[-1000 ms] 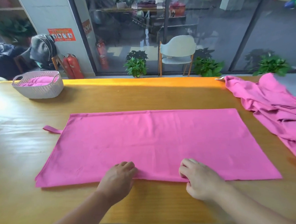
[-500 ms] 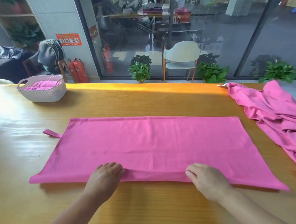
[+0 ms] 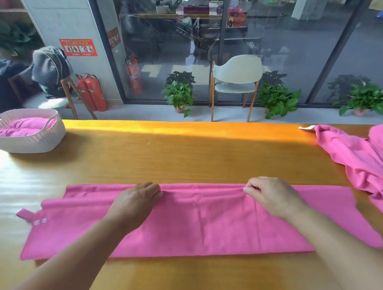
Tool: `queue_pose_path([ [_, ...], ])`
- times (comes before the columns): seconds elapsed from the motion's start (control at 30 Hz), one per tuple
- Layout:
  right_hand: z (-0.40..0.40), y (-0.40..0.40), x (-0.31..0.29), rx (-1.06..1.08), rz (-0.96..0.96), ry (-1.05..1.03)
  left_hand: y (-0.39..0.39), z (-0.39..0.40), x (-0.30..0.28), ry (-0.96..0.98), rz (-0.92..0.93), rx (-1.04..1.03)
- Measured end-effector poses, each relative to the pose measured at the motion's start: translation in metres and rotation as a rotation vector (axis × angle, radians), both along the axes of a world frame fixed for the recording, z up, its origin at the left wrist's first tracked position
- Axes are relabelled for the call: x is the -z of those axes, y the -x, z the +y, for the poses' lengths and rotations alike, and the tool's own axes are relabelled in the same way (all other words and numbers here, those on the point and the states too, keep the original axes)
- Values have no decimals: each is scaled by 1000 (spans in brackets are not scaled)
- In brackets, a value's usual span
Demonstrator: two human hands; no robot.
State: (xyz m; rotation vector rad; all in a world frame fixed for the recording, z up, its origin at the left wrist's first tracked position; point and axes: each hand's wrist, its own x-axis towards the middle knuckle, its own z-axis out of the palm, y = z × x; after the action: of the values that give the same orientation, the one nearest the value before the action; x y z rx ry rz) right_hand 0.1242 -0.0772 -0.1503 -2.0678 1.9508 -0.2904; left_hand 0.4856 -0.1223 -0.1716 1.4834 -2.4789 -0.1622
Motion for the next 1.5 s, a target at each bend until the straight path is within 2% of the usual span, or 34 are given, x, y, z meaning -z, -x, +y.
queue_pose_path([
  [0.17,-54,8,32,44,81,-120,11,-61,23,-162,-89,-24],
  [0.27,-57,10,48,88,68,-110,8,-73,47,4,-32,36],
  [0.37,-57,13,57,109,45,-54,9,-78,61,65,32,21],
  [0.57,-58,14,69,132,67,-8,8,-78,72,35,68,-39],
  [0.73,-53,6,67,139,183,-15,14,-76,64,41,-20,-83],
  [0.83,-47,-8,64,163,312,206,28,-61,50,143,-3,-167],
  [0.93,-35,-42,57,154,212,387,66,-25,41,198,110,-85],
  [1.0,-21,-71,57,64,141,410,91,4,47,122,129,-28],
  [1.1,-8,-92,75,-45,119,320,103,21,66,-60,48,-64],
  [1.2,-3,-86,89,-43,141,193,101,20,67,-175,-58,-77],
  [1.33,1,-81,92,-51,166,116,89,14,62,-196,-95,-58],
  [1.5,-1,-87,88,-12,154,57,19,-10,61,-182,-73,-252],
])
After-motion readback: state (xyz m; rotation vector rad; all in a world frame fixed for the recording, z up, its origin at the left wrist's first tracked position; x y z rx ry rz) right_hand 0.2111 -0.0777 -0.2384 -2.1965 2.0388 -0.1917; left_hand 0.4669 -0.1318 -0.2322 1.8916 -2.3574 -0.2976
